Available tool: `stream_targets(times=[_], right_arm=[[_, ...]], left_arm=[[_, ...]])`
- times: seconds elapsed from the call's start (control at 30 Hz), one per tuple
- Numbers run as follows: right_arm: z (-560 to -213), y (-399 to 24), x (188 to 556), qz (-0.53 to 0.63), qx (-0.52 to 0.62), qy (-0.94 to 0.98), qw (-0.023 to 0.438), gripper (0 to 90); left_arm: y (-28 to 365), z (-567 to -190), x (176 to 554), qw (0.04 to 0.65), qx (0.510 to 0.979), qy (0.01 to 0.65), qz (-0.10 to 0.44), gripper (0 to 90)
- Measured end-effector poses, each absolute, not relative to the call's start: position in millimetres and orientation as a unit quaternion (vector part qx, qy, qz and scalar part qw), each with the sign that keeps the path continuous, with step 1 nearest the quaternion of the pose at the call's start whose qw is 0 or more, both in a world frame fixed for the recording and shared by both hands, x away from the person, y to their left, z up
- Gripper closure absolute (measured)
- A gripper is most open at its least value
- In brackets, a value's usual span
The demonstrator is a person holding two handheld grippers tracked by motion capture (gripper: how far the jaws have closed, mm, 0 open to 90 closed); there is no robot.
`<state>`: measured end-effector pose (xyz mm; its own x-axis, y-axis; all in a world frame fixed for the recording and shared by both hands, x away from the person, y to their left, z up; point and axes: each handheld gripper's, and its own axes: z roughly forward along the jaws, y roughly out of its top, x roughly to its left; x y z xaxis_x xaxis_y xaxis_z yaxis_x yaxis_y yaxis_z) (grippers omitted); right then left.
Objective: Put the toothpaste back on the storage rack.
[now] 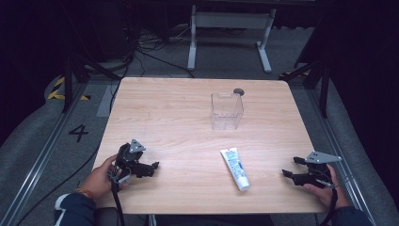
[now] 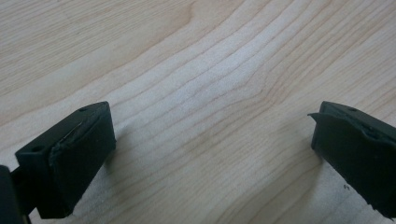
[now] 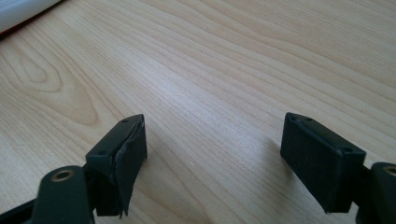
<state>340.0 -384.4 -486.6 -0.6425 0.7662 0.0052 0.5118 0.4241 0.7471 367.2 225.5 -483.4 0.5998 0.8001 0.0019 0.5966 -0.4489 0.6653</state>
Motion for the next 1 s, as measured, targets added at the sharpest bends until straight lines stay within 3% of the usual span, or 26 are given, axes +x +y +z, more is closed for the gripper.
stream_targets(times=[0.67,1.0], right_arm=[[-485,-384,342,0.367,0.386,0.829,0.168,23.6],[-462,-369,335,0.365,0.369,0.837,0.177,26.8]], left_arm=[[227,-483,370,0.319,0.842,0.406,0.158,0.3],[229,-483,371,0.320,0.849,0.392,0.151,0.3]])
